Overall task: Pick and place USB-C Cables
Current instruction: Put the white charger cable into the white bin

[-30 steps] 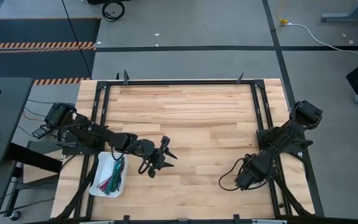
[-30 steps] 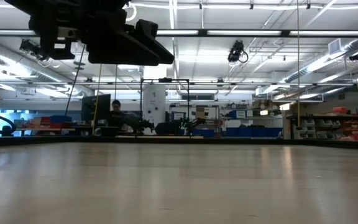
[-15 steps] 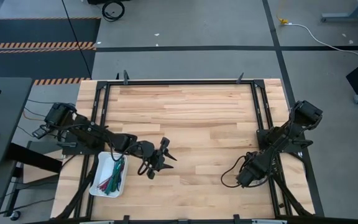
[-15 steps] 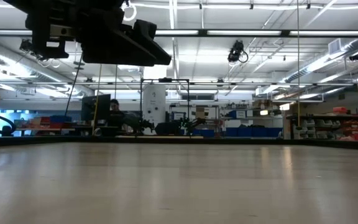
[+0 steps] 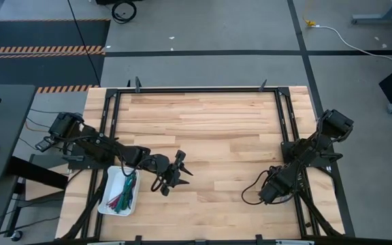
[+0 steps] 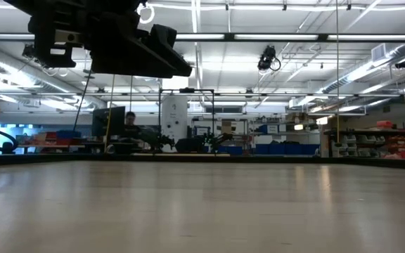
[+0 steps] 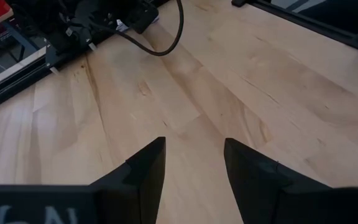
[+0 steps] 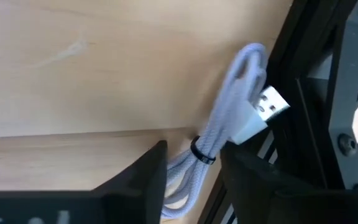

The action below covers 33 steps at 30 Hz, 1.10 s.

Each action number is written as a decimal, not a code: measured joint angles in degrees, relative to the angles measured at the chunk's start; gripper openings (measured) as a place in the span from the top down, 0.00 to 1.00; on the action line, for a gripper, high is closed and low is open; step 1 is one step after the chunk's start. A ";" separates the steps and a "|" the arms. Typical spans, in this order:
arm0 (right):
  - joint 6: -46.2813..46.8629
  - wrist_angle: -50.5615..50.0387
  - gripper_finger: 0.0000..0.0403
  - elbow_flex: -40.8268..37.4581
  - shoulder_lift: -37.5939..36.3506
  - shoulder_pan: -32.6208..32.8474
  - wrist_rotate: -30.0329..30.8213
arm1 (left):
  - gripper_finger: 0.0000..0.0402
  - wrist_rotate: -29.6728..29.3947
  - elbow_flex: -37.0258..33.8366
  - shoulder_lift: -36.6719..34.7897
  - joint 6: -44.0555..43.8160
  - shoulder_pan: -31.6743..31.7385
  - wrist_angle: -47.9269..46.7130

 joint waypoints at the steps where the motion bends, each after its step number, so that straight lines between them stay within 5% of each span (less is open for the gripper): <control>1: 0.00 0.06 0.64 -0.02 0.03 0.00 0.02 | 0.57 0.00 0.00 0.00 -0.12 0.00 -0.01; 11: -0.93 0.42 0.91 -0.24 0.15 0.04 -0.41 | 0.57 0.00 0.01 0.00 -1.08 0.00 -0.46; 24: -8.23 0.17 0.89 0.35 0.15 -0.48 -3.11 | 0.57 -0.02 0.08 2.61 -4.07 0.95 -0.47; 33: -18.06 -6.61 0.89 7.20 0.15 -4.77 2.89 | 0.57 -0.02 0.04 6.51 -5.34 0.68 5.24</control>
